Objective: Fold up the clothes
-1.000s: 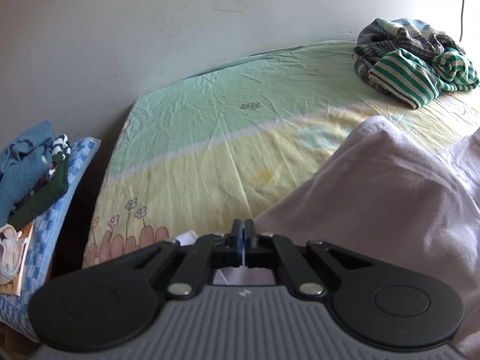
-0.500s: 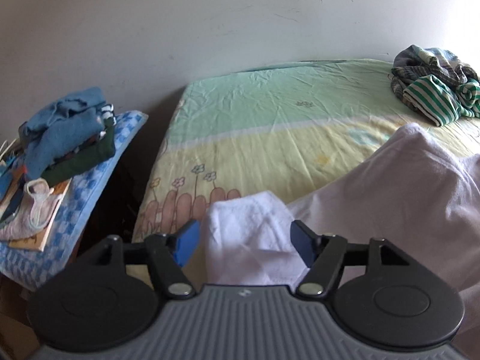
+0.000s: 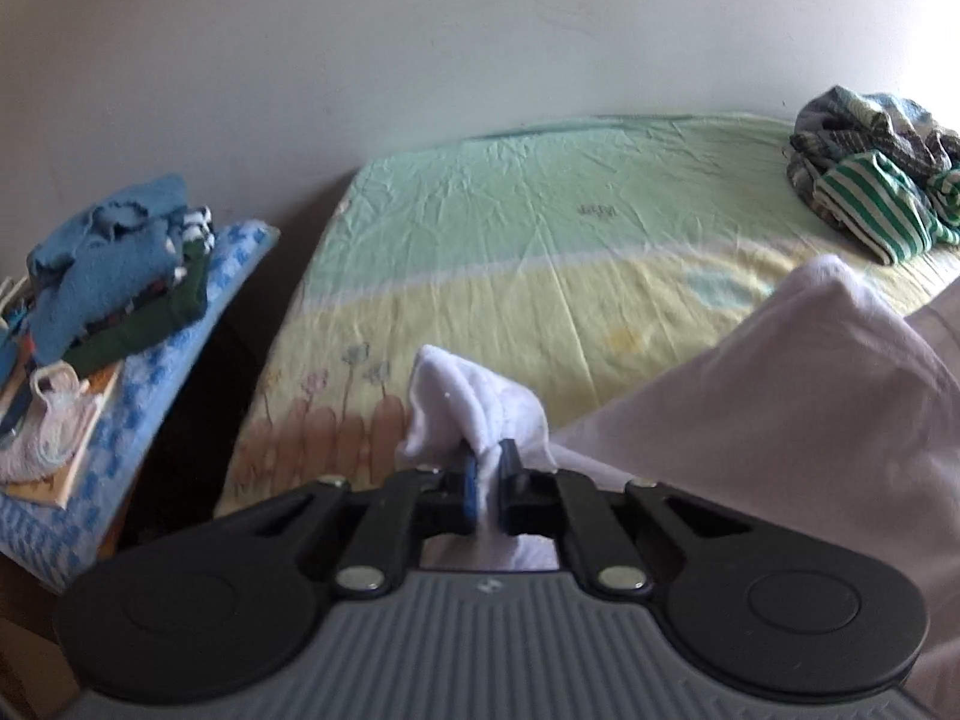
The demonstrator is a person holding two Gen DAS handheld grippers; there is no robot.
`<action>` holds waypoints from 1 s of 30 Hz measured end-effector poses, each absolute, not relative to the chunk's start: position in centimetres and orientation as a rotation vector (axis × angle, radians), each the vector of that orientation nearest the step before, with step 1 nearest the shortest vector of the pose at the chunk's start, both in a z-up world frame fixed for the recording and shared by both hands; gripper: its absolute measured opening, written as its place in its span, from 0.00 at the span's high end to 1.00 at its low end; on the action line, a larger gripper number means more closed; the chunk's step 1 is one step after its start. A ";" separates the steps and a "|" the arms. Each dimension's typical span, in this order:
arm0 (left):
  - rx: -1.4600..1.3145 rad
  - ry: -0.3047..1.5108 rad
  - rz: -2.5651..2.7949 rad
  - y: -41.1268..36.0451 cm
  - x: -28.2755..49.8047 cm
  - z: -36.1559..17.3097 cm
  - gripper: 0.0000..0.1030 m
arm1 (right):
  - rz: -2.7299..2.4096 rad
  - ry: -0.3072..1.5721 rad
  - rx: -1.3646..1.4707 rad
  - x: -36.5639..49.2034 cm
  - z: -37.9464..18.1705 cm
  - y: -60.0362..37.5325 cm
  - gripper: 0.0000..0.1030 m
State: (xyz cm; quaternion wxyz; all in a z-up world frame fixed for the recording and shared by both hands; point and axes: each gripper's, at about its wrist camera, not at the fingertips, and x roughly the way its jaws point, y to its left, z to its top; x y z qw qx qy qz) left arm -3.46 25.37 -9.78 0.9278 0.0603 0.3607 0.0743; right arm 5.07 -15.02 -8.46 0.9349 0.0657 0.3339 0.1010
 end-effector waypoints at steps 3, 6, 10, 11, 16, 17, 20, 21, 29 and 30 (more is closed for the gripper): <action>0.127 0.644 0.172 25.4 -1.3 -5.9 0.96 | 0.153 0.584 0.109 5.4 -4.7 -16.4 0.99; 0.130 0.594 0.174 25.2 0.9 -3.2 0.96 | 0.083 0.517 0.117 5.9 -1.7 -18.9 0.99; 0.173 0.565 0.217 24.6 2.1 -2.9 0.96 | -0.026 0.472 0.081 7.0 -0.6 -21.8 0.99; 0.172 0.577 0.223 24.7 2.1 -3.5 0.96 | -0.053 0.467 0.068 7.2 -0.6 -22.3 0.99; 0.235 0.759 0.228 25.5 1.2 -9.5 0.96 | -0.152 0.630 -0.049 8.5 -7.0 -24.0 0.98; 0.226 0.804 0.207 25.8 0.5 -10.5 0.96 | -0.155 0.660 -0.061 8.4 -8.0 -24.1 0.97; 0.209 0.859 0.111 26.2 -2.7 -11.6 0.95 | -0.163 0.721 -0.089 7.8 -10.1 -24.1 0.88; 0.213 0.862 0.081 26.1 -3.9 -11.7 0.93 | -0.166 0.709 -0.103 7.5 -9.8 -23.8 0.80; 0.183 0.746 -0.005 26.4 -4.4 -5.1 0.71 | 0.347 0.695 -0.059 8.9 -6.0 -14.9 0.56; 0.165 0.719 -0.021 26.4 -4.0 -4.1 0.64 | 0.422 0.723 -0.062 9.4 -6.5 -13.3 0.47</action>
